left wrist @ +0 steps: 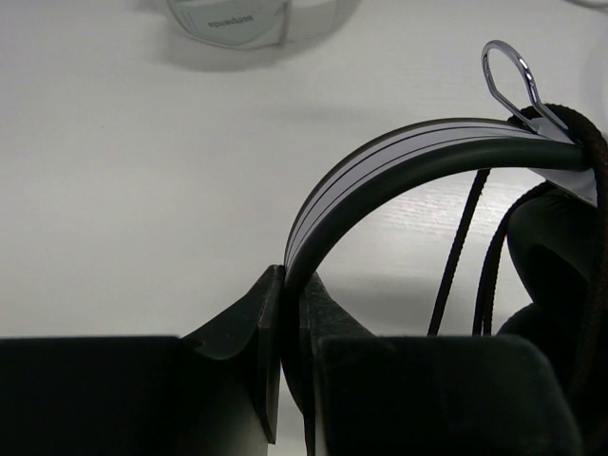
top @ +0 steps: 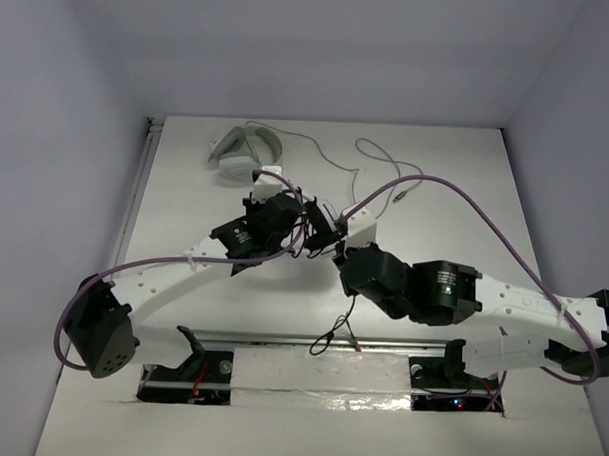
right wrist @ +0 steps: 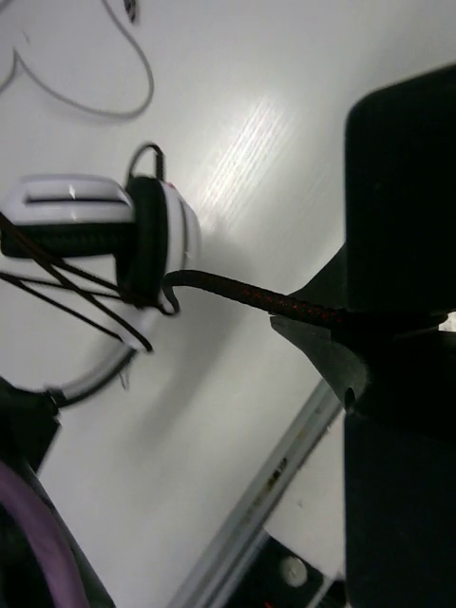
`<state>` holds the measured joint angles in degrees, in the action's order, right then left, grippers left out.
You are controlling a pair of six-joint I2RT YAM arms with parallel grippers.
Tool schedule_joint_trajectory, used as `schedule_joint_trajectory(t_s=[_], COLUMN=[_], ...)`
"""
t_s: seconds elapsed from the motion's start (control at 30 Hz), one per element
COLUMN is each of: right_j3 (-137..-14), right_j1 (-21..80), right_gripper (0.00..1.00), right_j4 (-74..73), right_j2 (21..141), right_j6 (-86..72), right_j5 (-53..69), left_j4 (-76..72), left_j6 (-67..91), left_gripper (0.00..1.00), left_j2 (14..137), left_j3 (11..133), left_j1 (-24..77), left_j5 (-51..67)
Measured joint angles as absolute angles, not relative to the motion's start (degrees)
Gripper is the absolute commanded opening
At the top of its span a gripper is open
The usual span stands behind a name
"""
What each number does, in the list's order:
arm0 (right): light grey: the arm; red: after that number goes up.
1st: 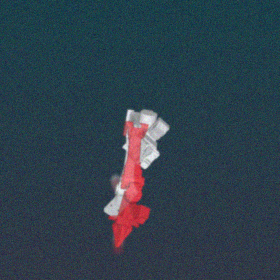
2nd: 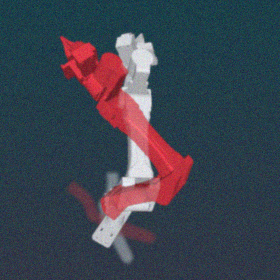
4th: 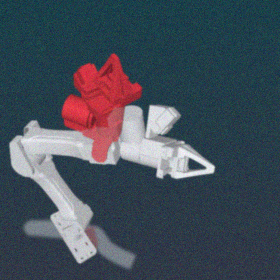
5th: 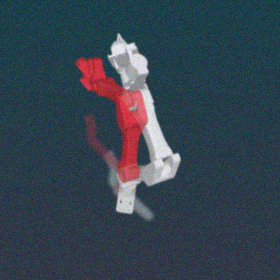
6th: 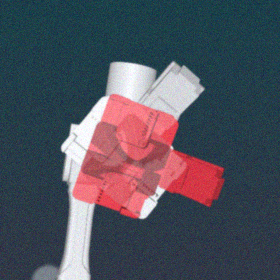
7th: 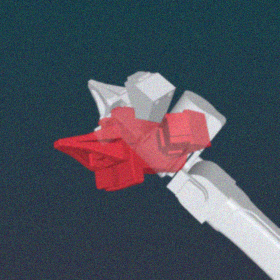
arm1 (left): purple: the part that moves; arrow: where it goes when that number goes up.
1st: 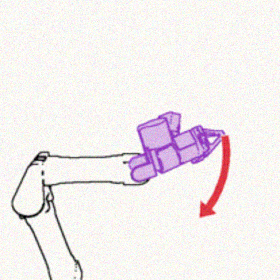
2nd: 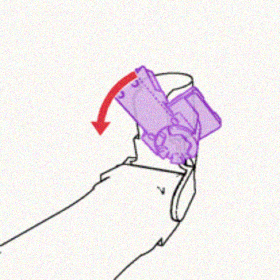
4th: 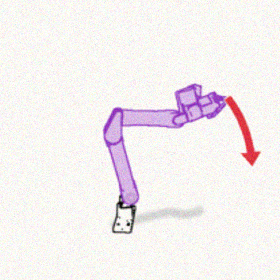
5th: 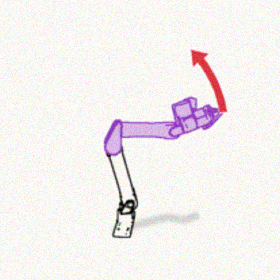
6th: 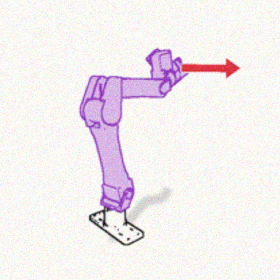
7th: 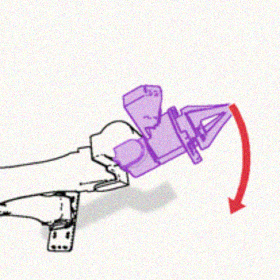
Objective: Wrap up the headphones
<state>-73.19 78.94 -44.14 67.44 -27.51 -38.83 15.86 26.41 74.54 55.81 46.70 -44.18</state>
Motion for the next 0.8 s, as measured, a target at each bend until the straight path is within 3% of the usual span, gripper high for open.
schedule_joint_trajectory(t_s=[0.33,0.8], right_j3=[-73.5,-70.3], right_j1=[73.6,65.2], right_gripper=[0.00,0.09], right_j4=[-43.7,-38.5], right_j2=[66.7,67.1], right_j6=[-17.9,-11.1], right_j5=[-48.9,-51.8], left_j4=[25.8,29.5], left_j6=[18.2,7.2], left_gripper=[0.00,0.00], left_j2=[71.8,62.1], left_j3=[57.0,59.8], left_j1=[56.2,56.6], left_j5=[-35.5,-17.7])
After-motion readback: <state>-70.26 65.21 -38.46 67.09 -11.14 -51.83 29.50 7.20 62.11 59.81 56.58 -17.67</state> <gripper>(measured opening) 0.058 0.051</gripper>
